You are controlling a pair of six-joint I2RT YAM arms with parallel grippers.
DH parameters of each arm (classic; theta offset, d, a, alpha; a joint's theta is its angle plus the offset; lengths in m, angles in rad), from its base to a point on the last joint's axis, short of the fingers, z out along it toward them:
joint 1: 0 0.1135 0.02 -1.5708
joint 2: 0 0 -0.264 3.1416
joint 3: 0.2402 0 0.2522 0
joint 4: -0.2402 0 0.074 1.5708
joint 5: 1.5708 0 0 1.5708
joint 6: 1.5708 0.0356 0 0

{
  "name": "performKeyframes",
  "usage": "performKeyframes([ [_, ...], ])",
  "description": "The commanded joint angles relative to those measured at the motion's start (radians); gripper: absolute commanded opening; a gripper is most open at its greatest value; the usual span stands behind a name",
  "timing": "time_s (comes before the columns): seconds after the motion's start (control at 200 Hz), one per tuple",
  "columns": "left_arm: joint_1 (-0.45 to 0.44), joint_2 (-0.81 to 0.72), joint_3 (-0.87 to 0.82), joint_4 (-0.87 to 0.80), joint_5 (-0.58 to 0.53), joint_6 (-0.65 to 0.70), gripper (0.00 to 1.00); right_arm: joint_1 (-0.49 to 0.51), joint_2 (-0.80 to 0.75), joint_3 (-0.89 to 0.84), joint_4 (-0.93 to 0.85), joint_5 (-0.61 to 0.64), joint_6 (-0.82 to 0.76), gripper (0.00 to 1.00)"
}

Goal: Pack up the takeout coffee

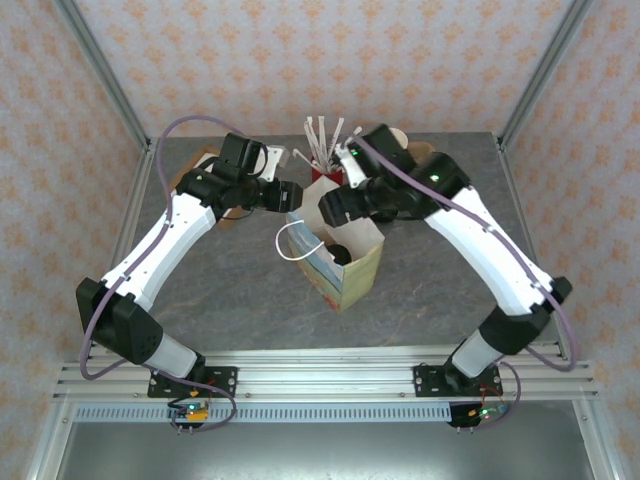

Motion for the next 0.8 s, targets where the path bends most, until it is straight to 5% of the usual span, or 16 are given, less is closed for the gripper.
performKeyframes([
  [0.0, -0.004, -0.022, 0.032, 0.022, -0.026, -0.013, 0.63, -0.021, -0.103, -0.049, 0.148, 0.007, -0.006, 0.83],
  [0.45, -0.004, -0.026, 0.146, 0.056, -0.138, -0.066, 0.85, -0.121, -0.408, -0.360, 0.482, 0.136, 0.021, 0.87],
  [0.601, -0.004, -0.038, 0.174, 0.083, -0.172, -0.089, 0.86, -0.134, -0.433, -0.379, 0.458, 0.301, 0.043, 0.89],
  [0.796, -0.004, -0.088, 0.167, 0.134, -0.206, -0.107, 0.87, -0.175, -0.420, -0.380, 0.404, 0.371, 0.087, 0.89],
])
